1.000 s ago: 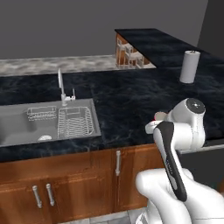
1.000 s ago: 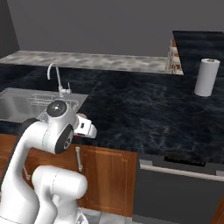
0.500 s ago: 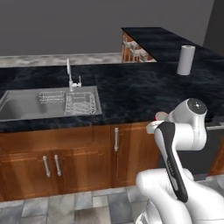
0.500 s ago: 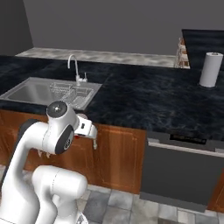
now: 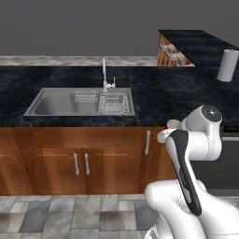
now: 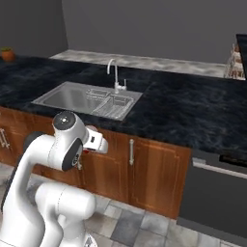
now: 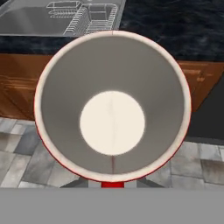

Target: Clear the mugs and bowl far away from the sink.

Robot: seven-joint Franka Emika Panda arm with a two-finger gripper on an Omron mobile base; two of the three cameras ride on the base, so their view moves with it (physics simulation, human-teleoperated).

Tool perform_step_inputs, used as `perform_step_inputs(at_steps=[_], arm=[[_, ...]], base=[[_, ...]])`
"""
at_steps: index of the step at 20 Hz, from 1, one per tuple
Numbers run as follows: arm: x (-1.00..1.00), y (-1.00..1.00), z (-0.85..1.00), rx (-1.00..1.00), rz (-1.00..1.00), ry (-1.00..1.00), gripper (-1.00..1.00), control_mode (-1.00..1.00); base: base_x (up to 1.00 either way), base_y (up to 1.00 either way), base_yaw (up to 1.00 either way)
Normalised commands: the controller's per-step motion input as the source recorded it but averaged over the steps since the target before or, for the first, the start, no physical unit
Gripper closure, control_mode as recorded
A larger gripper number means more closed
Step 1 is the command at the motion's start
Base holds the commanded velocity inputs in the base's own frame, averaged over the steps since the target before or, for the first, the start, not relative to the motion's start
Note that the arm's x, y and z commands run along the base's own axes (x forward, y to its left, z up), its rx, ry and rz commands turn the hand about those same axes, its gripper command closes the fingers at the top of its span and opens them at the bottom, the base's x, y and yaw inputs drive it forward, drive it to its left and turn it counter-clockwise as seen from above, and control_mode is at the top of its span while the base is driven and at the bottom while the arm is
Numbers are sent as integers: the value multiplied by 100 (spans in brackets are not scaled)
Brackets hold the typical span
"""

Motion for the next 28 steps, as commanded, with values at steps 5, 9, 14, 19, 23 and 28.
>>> perform_step_inputs(at_steps=[5, 9, 14, 19, 23, 28], arm=[[0, 0, 0, 0, 0, 0, 100, 100], [0, 0, 0, 0, 0, 0, 100, 100], [0, 0, 0, 0, 0, 0, 100, 100], [0, 0, 0, 0, 0, 0, 100, 100], [0, 0, 0, 0, 0, 0, 100, 100], [0, 0, 0, 0, 0, 0, 100, 100]], base=[[-15, 55, 39], [-12, 53, 42], [-9, 44, 43], [-1, 23, 46], [-3, 7, 47], [-13, 0, 46]])
